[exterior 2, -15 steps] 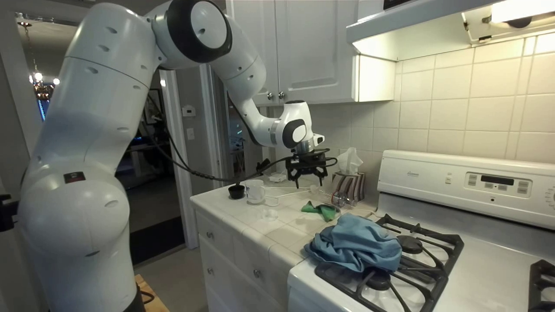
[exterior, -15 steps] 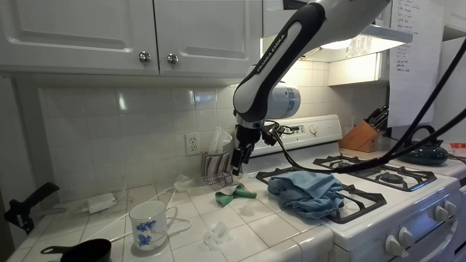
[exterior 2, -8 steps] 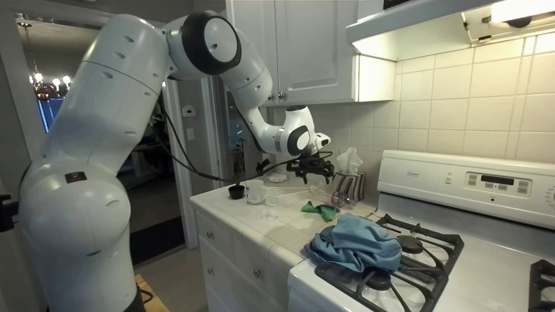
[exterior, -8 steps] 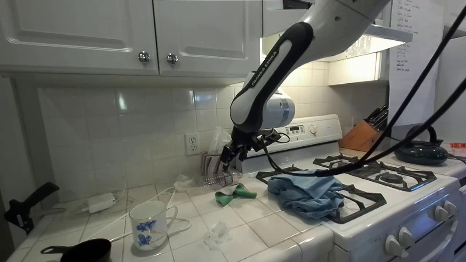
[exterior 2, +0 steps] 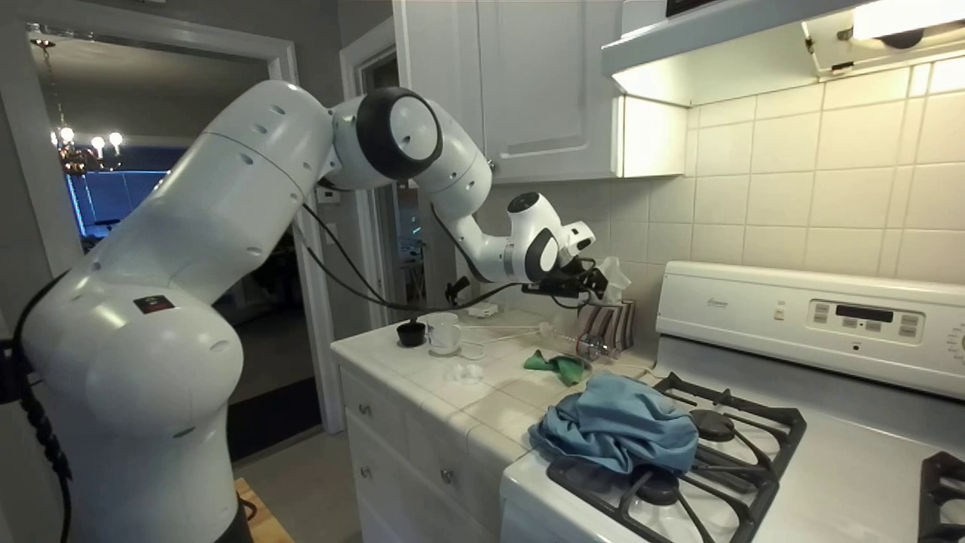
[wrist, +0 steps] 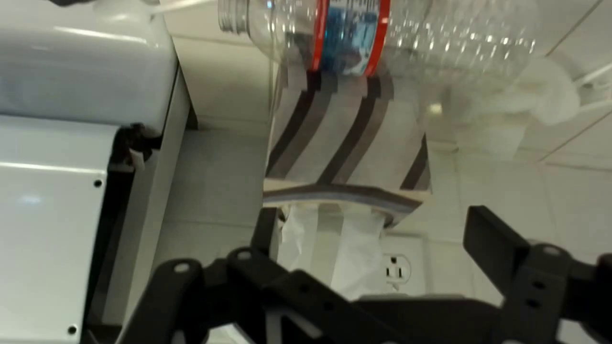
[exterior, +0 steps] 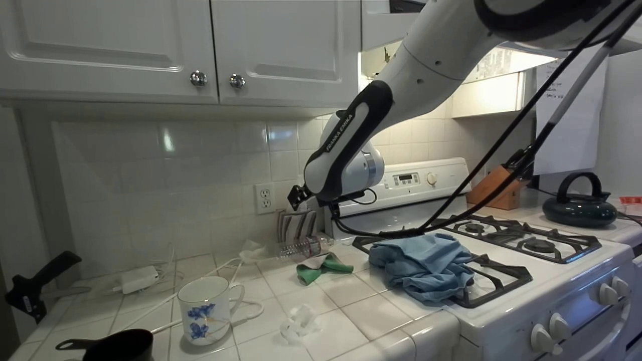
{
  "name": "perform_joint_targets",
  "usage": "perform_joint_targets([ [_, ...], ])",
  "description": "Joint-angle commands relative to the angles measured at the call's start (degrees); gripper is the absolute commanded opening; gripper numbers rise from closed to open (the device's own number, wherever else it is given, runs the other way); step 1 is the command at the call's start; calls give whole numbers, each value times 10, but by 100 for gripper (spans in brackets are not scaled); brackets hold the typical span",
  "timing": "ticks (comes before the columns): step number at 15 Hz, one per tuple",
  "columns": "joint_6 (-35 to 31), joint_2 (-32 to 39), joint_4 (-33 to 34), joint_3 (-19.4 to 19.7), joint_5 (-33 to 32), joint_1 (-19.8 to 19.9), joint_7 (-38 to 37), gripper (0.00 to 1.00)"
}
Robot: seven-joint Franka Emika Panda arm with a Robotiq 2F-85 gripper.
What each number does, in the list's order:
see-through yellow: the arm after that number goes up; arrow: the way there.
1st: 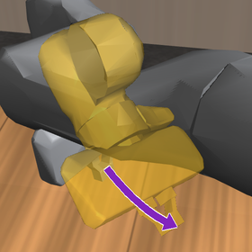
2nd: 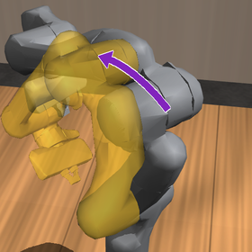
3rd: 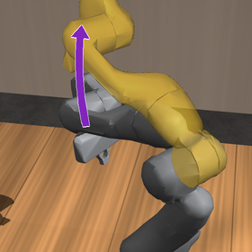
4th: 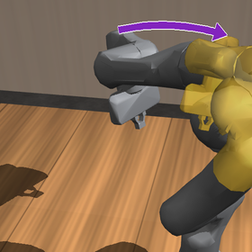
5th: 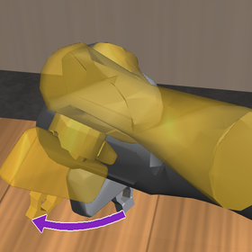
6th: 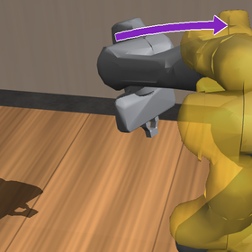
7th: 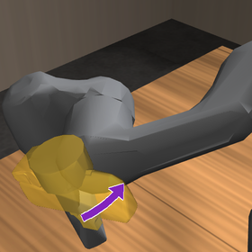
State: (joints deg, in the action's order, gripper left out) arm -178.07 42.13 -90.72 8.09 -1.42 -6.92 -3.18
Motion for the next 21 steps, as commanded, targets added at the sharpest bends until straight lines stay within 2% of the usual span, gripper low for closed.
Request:
perform_joint_targets([
  [1,-56,86,107,110,22,-86,-96,100],
  [4,-97,155,164,224,56,-154,-178,100],
  [5,-101,176,181,269,73,-177,-204,96],
  [6,-105,204,195,315,96,-199,-231,74],
  [8,-99,251,215,400,145,-229,-275,69],
  [10,-85,287,203,483,187,-270,-317,54],
  [12,-71,286,170,505,185,-291,-312,39],
  [13,-64,269,154,485,173,-292,-299,33],
  [14,-62,233,140,432,154,-280,-274,27],
  [17,-66,174,126,318,136,-240,-235,5],
  [19,-64,122,104,234,145,-212,-181,0],
  [21,-57,58,72,155,130,-176,-134,0],
])
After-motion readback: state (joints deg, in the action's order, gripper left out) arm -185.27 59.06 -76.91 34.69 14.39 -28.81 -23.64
